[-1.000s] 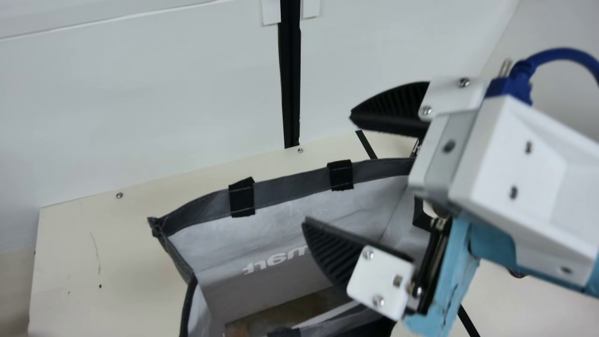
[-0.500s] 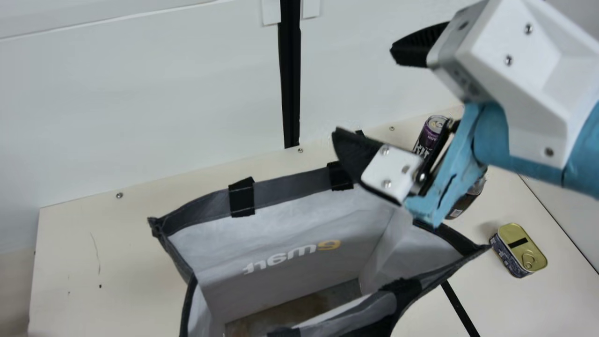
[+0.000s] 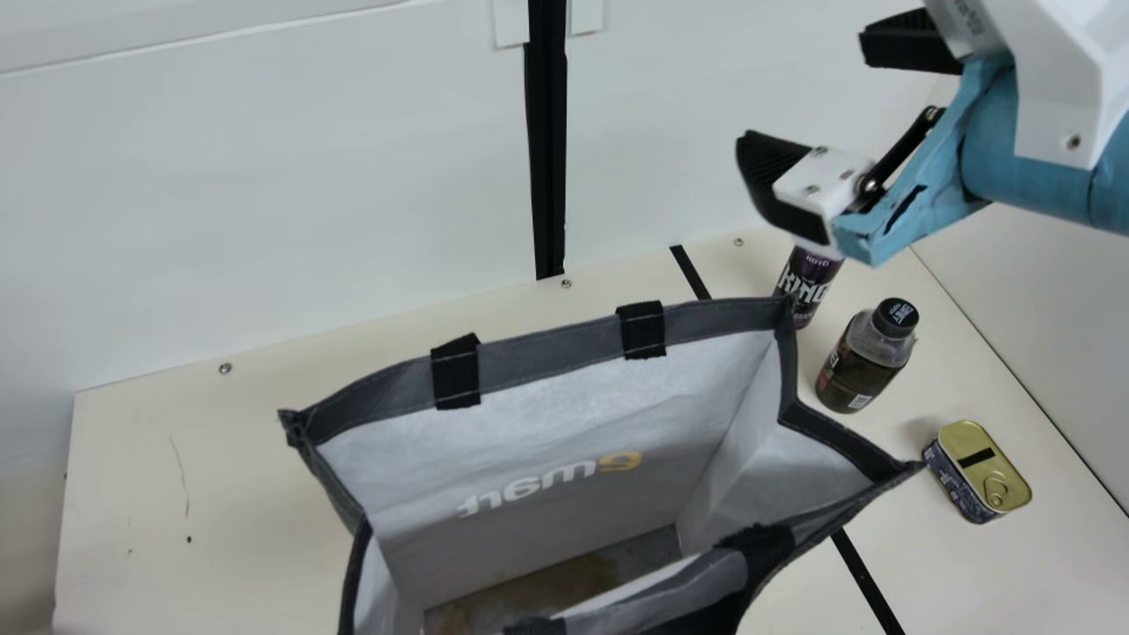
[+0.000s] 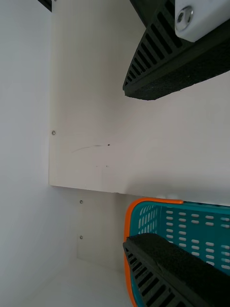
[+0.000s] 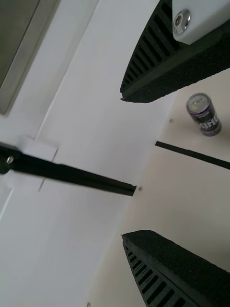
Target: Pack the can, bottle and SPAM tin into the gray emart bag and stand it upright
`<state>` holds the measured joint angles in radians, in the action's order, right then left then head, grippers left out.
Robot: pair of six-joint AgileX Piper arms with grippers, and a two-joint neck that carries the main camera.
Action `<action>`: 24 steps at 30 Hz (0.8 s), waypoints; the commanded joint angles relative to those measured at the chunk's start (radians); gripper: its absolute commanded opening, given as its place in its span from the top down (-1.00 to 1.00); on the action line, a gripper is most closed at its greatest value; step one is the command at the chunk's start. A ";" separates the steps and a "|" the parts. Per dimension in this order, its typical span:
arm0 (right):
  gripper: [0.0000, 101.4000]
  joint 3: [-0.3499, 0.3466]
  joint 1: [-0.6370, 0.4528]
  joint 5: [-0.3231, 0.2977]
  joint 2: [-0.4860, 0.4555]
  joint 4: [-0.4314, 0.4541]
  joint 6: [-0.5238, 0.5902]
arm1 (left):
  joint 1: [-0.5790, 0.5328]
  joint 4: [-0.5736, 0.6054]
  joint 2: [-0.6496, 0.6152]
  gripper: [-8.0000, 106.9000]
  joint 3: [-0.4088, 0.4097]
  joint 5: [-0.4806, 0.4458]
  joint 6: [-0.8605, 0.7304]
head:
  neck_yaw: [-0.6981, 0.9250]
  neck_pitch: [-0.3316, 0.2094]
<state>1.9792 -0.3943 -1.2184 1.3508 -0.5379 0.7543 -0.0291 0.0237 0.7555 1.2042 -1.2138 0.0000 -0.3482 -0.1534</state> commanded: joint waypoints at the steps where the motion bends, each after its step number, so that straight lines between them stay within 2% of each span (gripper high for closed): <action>1: -0.87 -0.009 -0.032 -0.002 0.004 0.008 -0.009 | 0.000 0.000 0.000 -0.71 0.000 0.000 0.000 | -0.001 -0.021; 24: -0.87 -0.190 -0.213 -0.002 0.015 0.160 -0.095 | 0.000 0.000 0.000 -0.71 0.000 0.000 0.000 | -0.001 -0.021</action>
<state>1.7973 -0.6037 -1.2191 1.3673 -0.3796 0.6603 -0.0291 0.0237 0.7555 1.2042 -1.2138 0.0000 -0.3482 -0.1519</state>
